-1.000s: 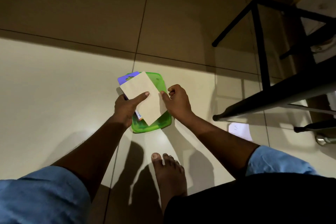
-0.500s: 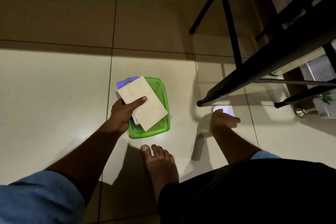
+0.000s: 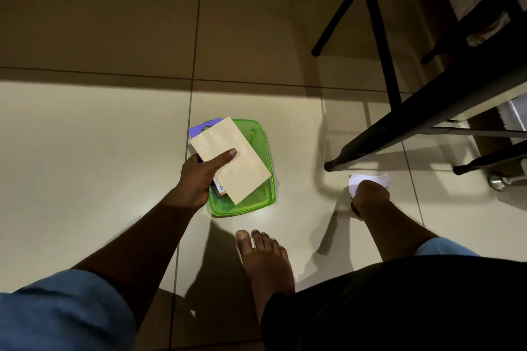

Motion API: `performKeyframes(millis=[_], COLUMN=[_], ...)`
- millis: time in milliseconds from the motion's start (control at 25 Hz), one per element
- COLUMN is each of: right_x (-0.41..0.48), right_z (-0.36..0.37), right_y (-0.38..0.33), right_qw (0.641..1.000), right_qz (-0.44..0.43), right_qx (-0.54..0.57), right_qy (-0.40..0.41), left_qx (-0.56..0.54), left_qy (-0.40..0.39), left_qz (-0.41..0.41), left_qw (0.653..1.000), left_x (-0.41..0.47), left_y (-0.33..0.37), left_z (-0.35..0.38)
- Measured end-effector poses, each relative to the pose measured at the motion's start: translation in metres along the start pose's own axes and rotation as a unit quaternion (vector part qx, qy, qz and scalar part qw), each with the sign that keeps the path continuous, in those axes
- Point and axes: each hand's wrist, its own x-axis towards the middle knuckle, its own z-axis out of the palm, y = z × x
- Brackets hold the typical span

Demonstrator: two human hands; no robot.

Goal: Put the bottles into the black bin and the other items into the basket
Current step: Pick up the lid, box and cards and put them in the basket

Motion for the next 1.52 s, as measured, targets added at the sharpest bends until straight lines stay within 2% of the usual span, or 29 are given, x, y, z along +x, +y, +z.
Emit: performKeyframes(millis=[240, 320, 360, 400, 440, 480, 520, 560, 680, 800, 920, 1120, 1520], right_x=[0.000, 0.022, 0.034, 0.048, 0.050, 0.043, 0.044, 0.049, 0.056, 0.047, 0.000, -0.074, -0.327], right_z=[0.001, -0.033, -0.055, -0.068, -0.069, -0.072, -0.083, -0.089, -0.101, -0.122, -0.135, -0.184, -0.289], right_y=[0.006, -0.017, -0.044, -0.079, -0.106, -0.110, -0.135, -0.163, -0.230, -0.298, -0.351, -0.424, -0.545], right_qw=[0.999, 0.998, 0.992, 0.989, 0.990, 0.987, 0.986, 0.987, 0.975, 0.968, 0.958, 0.977, 0.961], right_qz=[-0.016, 0.042, 0.062, 0.040, 0.004, -0.034, -0.076, -0.107, -0.089, -0.060, -0.079, -0.092, -0.134], right_qx=[-0.049, 0.056, 0.109, 0.092, 0.118, 0.102, 0.119, 0.114, 0.087, 0.044, -0.011, -0.050, -0.107], right_qy=[0.006, -0.011, 0.028, 0.105, 0.077, 0.121, 0.091, 0.021, -0.183, -0.238, -0.275, -0.184, -0.218], left_qx=[-0.001, 0.003, 0.006, 0.009, 0.012, 0.014, 0.015, 0.018, 0.024, 0.006, 0.006, -0.017, -0.044], left_qy=[0.036, 0.044, 0.048, 0.054, 0.059, 0.065, 0.071, 0.078, 0.082, 0.077, 0.065, 0.089, 0.143], left_qz=[0.005, 0.004, 0.002, 0.003, 0.005, 0.008, 0.013, 0.019, 0.039, 0.043, 0.053, 0.061, 0.058], left_qw=[0.999, 0.999, 0.999, 0.999, 0.998, 0.998, 0.997, 0.997, 0.996, 0.996, 0.996, 0.994, 0.987], left_x=[0.000, -0.001, -0.002, -0.004, -0.005, -0.007, -0.010, -0.013, -0.029, -0.060, -0.106, -0.194, -0.464], left_y=[-0.001, 0.001, 0.004, 0.007, 0.012, 0.017, 0.024, 0.032, 0.066, 0.112, 0.166, 0.247, 0.390], left_z=[-0.002, -0.003, -0.003, -0.003, -0.003, -0.002, -0.002, -0.002, 0.003, 0.012, 0.027, 0.035, 0.039])
